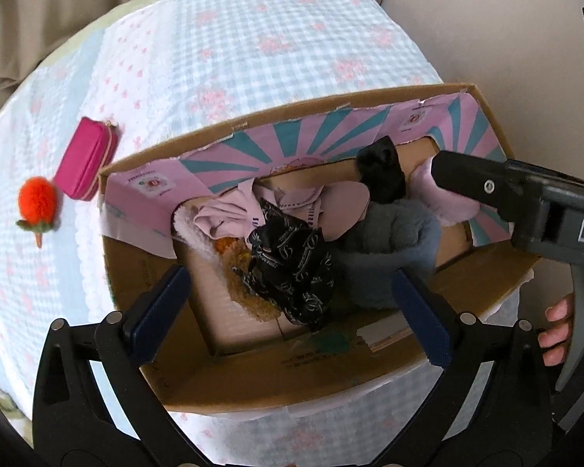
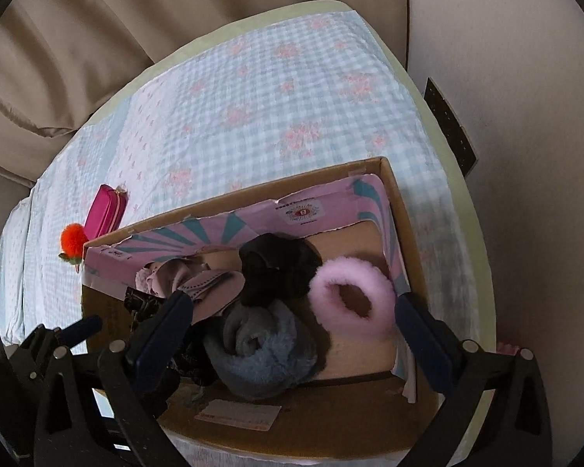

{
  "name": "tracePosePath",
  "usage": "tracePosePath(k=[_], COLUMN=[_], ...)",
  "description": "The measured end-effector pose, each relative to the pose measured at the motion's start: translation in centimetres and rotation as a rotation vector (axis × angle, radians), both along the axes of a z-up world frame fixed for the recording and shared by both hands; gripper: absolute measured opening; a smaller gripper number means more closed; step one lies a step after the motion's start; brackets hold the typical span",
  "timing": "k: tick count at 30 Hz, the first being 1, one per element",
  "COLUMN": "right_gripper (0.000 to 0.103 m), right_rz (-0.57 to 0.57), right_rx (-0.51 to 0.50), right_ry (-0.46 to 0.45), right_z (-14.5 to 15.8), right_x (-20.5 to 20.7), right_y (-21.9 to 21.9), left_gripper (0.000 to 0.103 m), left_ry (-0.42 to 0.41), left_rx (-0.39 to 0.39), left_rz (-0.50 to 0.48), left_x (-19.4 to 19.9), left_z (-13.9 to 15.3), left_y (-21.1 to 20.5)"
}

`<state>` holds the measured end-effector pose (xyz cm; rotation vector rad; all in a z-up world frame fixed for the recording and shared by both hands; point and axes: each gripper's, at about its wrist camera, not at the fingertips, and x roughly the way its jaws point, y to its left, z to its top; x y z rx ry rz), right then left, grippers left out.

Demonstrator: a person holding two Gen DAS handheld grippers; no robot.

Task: Organize soft objects
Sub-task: 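Carry the scrunchie and pink cube into the cardboard box and release both, then lift both tools out of the box toward the orange pompom and magenta pouch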

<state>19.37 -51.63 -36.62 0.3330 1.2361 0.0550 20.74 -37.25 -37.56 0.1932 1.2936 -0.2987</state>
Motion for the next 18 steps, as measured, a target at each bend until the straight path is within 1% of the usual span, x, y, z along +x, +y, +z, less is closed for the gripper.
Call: tracePosePath(k=[4,8,13,17,18], right_gripper=[0.103,0.103,0.103,0.103,0.103], right_rz=[0.007,-0.01,-0.019,-0.019,-0.019], right_rx=[0.004,-0.008,-0.047,-0.092,-0.1], right_ry=[0.006,-0.017,-0.07,-0.148,-0.167], right_z=[1.1,3.1,7.4,12.3,13.4], right_x=[-0.3,-1.3,-3.1,-5.2,-5.7], right_y=[0.3,0.5,1.3,2.7,3.0], left_gripper=[0.103,0.103,0.103,0.103,0.103], left_ry=[-0.014,-0.038,-0.128,-0.2,-0.229], left_rx=[-0.011,-0.045,-0.081,-0.128,-0.136], left_rz=[-0.016,-0.021,-0.032,-0.036,-0.033], left_x=[-0.2,-0.7,-2.1,-3.4,-4.0], left_z=[1.1,3.4,8.1,12.7,14.3], left_y=[0.0,0.5,1.8,3.6,4.3])
